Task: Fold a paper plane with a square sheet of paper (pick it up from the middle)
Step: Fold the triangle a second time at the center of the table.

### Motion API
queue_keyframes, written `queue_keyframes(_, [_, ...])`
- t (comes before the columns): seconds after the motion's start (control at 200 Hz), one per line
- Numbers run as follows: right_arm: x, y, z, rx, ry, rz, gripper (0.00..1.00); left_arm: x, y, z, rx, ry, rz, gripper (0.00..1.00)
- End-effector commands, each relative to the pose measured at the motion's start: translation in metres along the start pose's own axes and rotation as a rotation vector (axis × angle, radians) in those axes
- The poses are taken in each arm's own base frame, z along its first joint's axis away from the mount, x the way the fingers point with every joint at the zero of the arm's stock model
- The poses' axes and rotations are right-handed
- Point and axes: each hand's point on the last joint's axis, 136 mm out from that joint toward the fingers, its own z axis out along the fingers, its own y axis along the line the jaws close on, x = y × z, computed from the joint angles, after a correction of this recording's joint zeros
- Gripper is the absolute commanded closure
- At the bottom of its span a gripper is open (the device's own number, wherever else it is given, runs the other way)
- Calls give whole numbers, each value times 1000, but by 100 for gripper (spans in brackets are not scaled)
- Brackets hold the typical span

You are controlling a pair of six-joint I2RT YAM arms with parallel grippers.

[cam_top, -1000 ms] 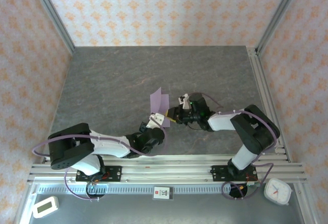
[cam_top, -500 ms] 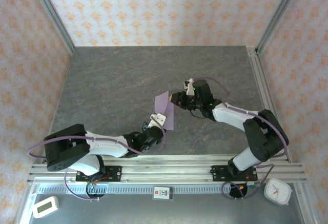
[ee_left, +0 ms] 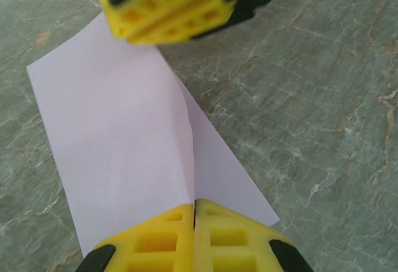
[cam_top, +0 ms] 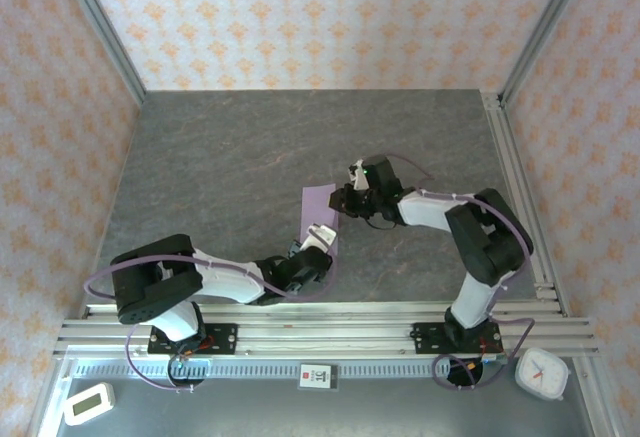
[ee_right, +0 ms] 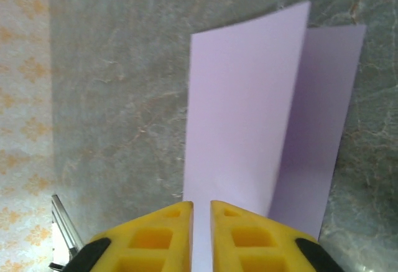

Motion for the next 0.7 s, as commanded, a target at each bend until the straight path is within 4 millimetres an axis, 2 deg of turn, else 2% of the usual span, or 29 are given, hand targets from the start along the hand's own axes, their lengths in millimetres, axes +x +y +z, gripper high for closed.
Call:
queue_keyframes(0.0, [-4, 7, 10, -14, 25, -43, 89, -12, -8, 3, 29, -22, -7, 100])
queue_keyframes(0.17, [-3, -2, 23, 7, 66, -48, 95, -12, -12, 5, 42, -16, 0, 100])
queue_keyframes(0.325, [-4, -5, 26, 29, 89, -76, 96, -11, -13, 6, 46, -10, 5, 100])
queue_keyframes(0.581, [-25, 20, 8, 13, 48, -135, 95, -5, -14, 5, 64, 1, 1, 100])
queue_keyframes(0.696, [-27, 26, 6, 3, 48, -142, 95, -1, -16, 4, 81, 9, -3, 100])
